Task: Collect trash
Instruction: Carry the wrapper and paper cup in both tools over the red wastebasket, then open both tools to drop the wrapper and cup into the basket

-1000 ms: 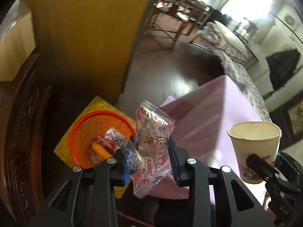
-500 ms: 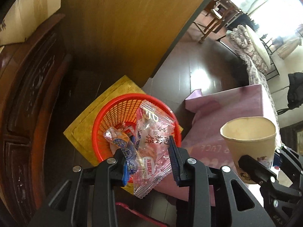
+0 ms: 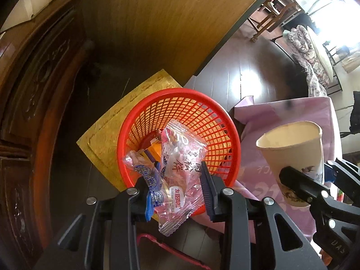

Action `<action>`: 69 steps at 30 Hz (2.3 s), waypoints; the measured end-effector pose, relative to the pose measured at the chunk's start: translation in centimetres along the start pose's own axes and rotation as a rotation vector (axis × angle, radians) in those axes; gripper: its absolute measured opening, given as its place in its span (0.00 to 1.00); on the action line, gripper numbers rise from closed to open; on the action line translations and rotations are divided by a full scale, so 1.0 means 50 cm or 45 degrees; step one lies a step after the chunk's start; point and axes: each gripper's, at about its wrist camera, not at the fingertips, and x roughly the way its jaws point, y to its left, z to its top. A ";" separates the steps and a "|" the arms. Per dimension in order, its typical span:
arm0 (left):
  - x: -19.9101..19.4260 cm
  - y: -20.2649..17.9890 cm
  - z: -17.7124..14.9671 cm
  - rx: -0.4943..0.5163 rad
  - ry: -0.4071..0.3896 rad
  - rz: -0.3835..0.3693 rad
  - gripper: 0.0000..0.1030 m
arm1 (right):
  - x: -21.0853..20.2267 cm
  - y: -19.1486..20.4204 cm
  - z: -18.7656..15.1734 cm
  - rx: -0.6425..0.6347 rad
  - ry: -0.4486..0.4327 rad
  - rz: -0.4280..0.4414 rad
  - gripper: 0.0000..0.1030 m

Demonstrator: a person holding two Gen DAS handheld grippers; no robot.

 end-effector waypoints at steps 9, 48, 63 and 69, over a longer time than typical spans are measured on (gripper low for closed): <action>0.024 0.010 -0.010 -0.015 0.026 0.012 0.34 | 0.046 0.009 0.009 0.035 0.038 0.016 0.31; 0.035 0.034 -0.006 -0.073 0.017 0.088 0.36 | 0.123 0.042 0.002 0.034 0.100 0.005 0.34; 0.016 0.030 0.003 -0.088 -0.009 0.092 0.51 | 0.111 0.037 0.001 0.063 0.081 0.017 0.35; 0.011 0.025 0.002 -0.073 -0.014 0.095 0.51 | 0.097 0.030 0.001 0.088 0.060 0.021 0.39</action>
